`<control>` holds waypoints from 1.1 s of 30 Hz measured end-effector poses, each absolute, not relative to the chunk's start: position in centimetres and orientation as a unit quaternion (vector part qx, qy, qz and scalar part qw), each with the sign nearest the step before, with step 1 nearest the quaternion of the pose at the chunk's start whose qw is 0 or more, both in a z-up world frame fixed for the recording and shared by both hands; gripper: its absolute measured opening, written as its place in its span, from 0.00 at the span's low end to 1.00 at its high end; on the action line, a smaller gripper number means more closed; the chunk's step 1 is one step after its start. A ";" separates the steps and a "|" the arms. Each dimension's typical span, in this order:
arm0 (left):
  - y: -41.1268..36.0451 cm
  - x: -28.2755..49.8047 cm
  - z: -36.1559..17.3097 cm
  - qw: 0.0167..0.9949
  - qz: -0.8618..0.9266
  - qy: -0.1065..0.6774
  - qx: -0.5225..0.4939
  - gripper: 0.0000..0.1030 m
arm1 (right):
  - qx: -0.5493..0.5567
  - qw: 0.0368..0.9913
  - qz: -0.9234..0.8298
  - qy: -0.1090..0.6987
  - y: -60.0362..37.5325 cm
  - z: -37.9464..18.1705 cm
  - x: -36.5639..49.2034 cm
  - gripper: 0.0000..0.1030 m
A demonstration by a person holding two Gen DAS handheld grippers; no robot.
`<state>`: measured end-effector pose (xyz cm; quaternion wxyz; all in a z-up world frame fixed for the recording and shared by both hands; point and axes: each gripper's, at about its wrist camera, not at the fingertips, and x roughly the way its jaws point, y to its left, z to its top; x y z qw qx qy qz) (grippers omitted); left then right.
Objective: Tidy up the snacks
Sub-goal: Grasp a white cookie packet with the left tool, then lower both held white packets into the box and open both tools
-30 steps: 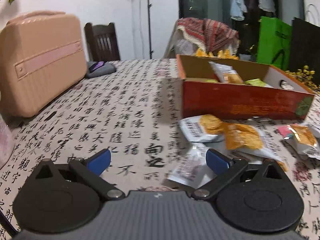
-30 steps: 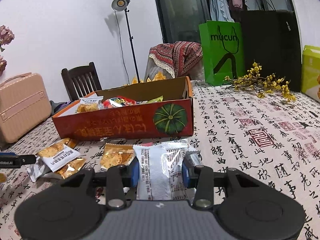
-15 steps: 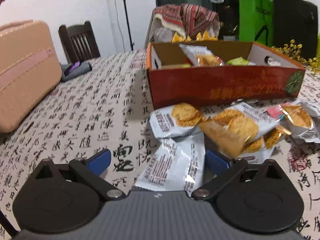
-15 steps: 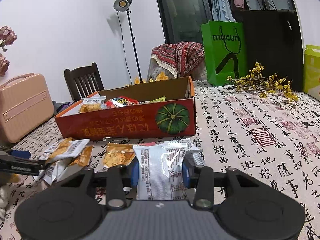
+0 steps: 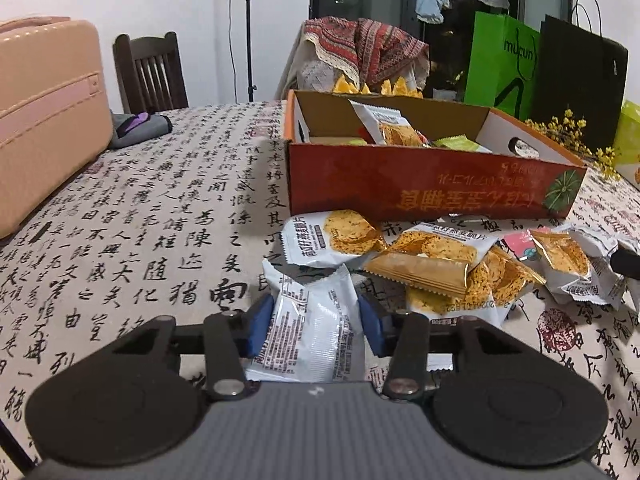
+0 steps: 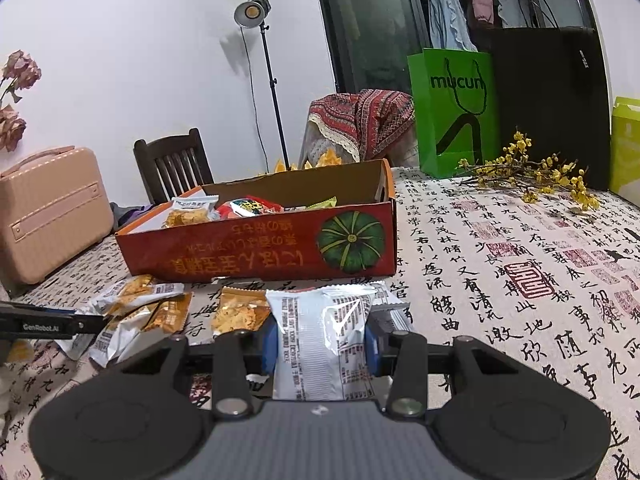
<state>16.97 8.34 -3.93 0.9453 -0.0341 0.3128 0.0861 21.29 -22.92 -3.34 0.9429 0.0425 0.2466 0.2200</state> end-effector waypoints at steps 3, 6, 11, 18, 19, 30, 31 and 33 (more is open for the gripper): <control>8.4 16.2 -3.4 0.949 0.088 0.300 -0.034 0.46 | 0.040 0.944 0.219 0.244 -22.9 -3.3 21.2 0.39; 8.5 15.5 -2.6 0.952 0.089 0.289 -0.038 0.46 | 0.037 0.946 0.214 0.240 -22.8 -3.2 21.0 0.39; 8.3 14.6 -0.8 0.961 0.088 0.260 -0.037 0.46 | 0.034 0.947 0.215 0.236 -22.5 -2.2 20.8 0.39; 7.3 15.6 2.1 0.972 0.071 0.220 -0.047 0.46 | 0.026 0.956 0.220 0.191 -21.9 1.5 20.5 0.39; 7.2 15.9 2.4 0.973 0.070 0.215 -0.047 0.46 | 0.024 0.958 0.219 0.184 -21.7 2.1 20.7 0.39; 6.1 21.7 6.2 0.979 0.061 0.182 -0.066 0.46 | 0.030 0.963 0.212 0.166 -19.1 6.3 26.7 0.39; 6.0 22.5 6.4 0.979 0.063 0.182 -0.067 0.46 | 0.033 0.962 0.214 0.168 -18.8 6.5 27.5 0.39; 6.0 24.1 6.6 0.978 0.065 0.183 -0.070 0.46 | 0.044 0.959 0.218 0.174 -18.3 6.8 29.1 0.39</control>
